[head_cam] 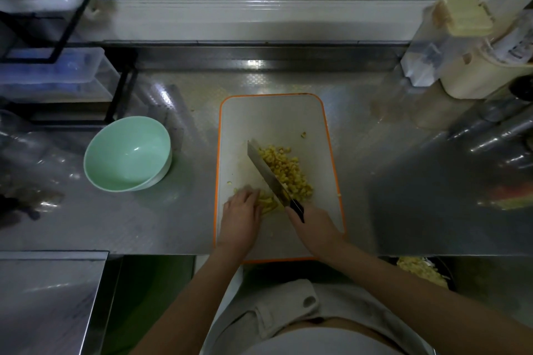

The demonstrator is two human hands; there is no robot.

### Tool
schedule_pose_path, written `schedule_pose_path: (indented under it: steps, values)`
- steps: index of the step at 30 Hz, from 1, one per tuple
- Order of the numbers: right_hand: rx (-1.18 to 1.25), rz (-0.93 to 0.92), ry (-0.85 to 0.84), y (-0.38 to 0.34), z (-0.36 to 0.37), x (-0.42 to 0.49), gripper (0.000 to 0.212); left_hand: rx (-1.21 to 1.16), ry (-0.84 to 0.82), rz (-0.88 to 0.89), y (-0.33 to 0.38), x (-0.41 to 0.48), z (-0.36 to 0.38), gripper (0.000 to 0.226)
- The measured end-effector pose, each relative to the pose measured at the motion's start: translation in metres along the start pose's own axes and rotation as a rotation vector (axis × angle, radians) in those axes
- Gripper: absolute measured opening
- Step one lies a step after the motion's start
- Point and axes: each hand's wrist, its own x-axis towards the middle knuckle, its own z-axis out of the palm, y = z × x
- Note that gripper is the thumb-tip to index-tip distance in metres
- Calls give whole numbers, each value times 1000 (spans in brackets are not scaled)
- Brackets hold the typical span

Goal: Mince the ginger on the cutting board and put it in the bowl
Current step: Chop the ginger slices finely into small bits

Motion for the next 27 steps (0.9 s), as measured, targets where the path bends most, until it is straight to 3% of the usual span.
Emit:
schedule_pose_path:
  steps: [6, 10, 17, 27]
  values:
    - [-70, -7, -67, -7, 3, -5, 35, -123, 3, -6, -4, 2, 2, 35]
    - [-85, -26, -57, -10, 4, -7, 23, -152, 45, -16, 0, 2, 3, 31]
    - [-1, -29, -31, -16, -10, -10, 31, -45, -36, 0, 1, -7, 8, 47]
    - [-90, -15, -85, -25, -15, -18, 36, -12, -11, 12, 0, -8, 14, 45]
